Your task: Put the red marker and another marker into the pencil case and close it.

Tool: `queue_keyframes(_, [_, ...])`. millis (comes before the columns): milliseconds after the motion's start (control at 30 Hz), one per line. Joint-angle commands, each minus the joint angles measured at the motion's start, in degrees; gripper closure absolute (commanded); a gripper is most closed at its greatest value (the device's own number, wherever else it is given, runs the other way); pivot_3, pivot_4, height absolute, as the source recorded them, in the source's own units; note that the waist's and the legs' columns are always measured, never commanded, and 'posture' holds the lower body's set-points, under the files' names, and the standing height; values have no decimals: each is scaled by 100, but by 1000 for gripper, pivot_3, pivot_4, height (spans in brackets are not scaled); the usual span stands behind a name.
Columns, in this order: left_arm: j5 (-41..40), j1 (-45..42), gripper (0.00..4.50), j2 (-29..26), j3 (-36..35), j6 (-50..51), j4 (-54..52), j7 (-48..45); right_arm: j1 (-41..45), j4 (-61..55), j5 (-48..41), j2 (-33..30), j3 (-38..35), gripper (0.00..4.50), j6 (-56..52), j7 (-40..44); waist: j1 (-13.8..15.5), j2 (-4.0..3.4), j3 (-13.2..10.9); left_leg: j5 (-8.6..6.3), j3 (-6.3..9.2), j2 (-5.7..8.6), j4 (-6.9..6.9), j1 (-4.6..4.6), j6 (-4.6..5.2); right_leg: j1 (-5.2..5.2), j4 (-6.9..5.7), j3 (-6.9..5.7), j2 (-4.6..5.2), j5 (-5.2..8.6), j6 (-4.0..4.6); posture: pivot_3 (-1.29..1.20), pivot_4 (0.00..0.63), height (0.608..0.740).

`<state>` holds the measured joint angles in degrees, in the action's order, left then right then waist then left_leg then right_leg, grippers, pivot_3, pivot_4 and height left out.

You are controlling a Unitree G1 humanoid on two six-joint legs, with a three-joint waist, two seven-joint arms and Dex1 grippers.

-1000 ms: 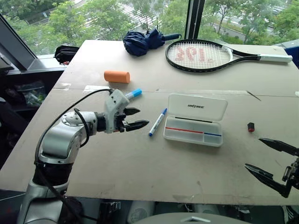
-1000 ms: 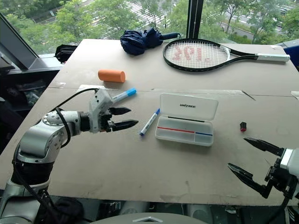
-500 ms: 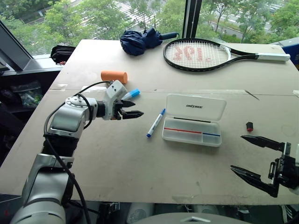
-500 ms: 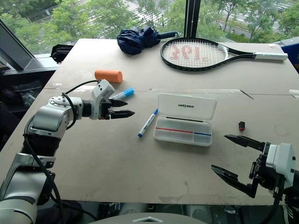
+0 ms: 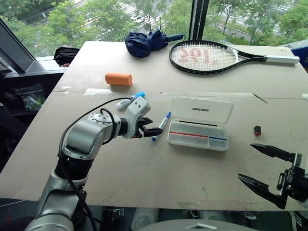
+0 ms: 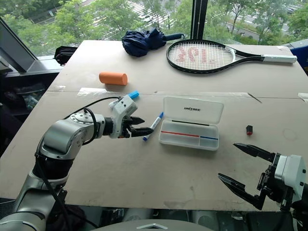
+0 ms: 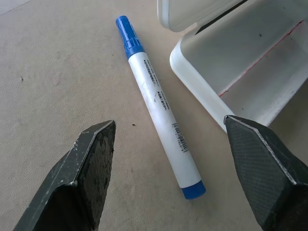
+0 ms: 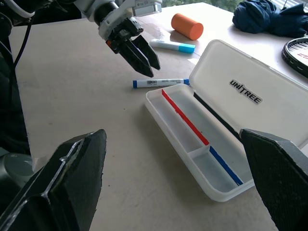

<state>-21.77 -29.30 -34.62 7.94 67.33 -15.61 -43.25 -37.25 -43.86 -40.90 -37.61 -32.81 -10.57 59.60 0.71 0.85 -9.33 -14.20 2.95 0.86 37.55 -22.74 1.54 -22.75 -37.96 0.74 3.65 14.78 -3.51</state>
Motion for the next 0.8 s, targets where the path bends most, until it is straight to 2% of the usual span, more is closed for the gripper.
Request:
queue_keyframes(33, [204, 14, 875, 237, 274, 124, -330, 571, -18, -66, -46, 33, -169, 0, 136, -1, 11, 1, 0, 0, 0, 0, 0, -1, 0, 0, 0, 0, 0, 0, 0, 0, 150, 730])
queue_keyframes(67, [302, 41, 875, 292, 410, 126, -331, 732, -35, -66, -53, 36, -197, 0, 144, 7, 17, 1, 0, 0, 1, 1, 0, -2, 0, 0, 1, 0, 2, 0, 0, 0, 150, 730])
queue_keyframes(100, [420, 74, 1257, 319, 561, 110, -310, 874, -52, -64, -55, 38, -225, 0, 150, 11, 20, 2, 2, 0, 1, 3, 0, -2, 0, 0, 1, 1, 3, 0, 0, 0, 150, 730])
queue_keyframes(133, [499, 110, 1367, 347, 674, 96, -291, 978, -69, -64, -52, 40, -247, 0, 156, 16, 17, 0, 6, 0, 2, 3, 0, -2, 0, 1, 1, 2, 4, 0, 0, 0, 150, 730])
queue_keyframes(167, [547, 147, 1676, 346, 778, 65, -279, 1027, -84, -65, -52, 43, -264, 0, 163, 19, 17, -4, 9, 0, 1, 3, 0, 2, 0, 3, 1, 5, 4, 0, 0, 0, 150, 730])
queue_keyframes(200, [571, 170, 2065, 349, 833, 50, -272, 1062, -95, -66, -53, 43, -274, 0, 169, 20, 17, -8, 13, 0, 1, 3, 0, 3, 0, 4, 1, 6, 4, 0, 0, 0, 150, 730])
queue_keyframes(333, [746, 369, 4148, 147, 1020, -216, -146, 1048, -160, -75, -42, 72, -323, 0, 202, 3, 14, -18, 34, 0, -2, 3, -1, 8, 0, 6, 2, 10, 4, 0, 0, 0, 150, 730])
queue_keyframes(367, [762, 383, 4438, 102, 985, -301, -111, 1019, -172, -73, -34, 83, -323, 0, 212, -2, 13, -19, 38, 0, -2, 3, -1, 8, 0, 6, 2, 11, 4, 0, 1, 0, 150, 730])
queue_keyframes(533, [524, 443, 4486, -191, 407, -1308, 127, 423, -200, -83, 19, 158, -277, 0, 236, -44, -7, -29, 53, 0, -6, 0, -5, 12, 0, 6, 2, 13, 3, 1, 2, 0, 150, 730])
queue_keyframes(633, [-221, 389, 4486, -534, -311, -1830, 268, -721, -230, -50, 50, 214, -269, 0, 266, -33, -11, -25, 49, 0, -7, -5, -7, 10, 0, 0, 1, 12, 0, 2, 4, 0, 150, 730])
queue_keyframes(667, [-415, 343, 4486, -835, -374, -1876, 291, -1228, -243, -22, 67, 230, -276, 0, 282, -18, -4, -23, 46, 0, -5, -5, -7, 7, 0, -1, 2, 11, 1, 2, 4, 0, 150, 730])
queue_keyframes(733, [-441, 227, 4486, -1501, -133, -2036, 372, -2146, -261, 54, 89, 245, -310, 0, 316, 4, -4, -20, 45, 0, -4, -4, -7, 3, 0, -2, 4, 4, 1, 2, 5, 0, 150, 730])
queue_keyframes(800, [-310, 108, 4486, -1905, 223, -2407, 410, -2836, -265, 115, 104, 245, -342, 0, 344, -2, 18, -23, 46, 0, -8, -3, -8, 2, 0, -2, 8, 2, 1, 3, 5, 0, 150, 730])
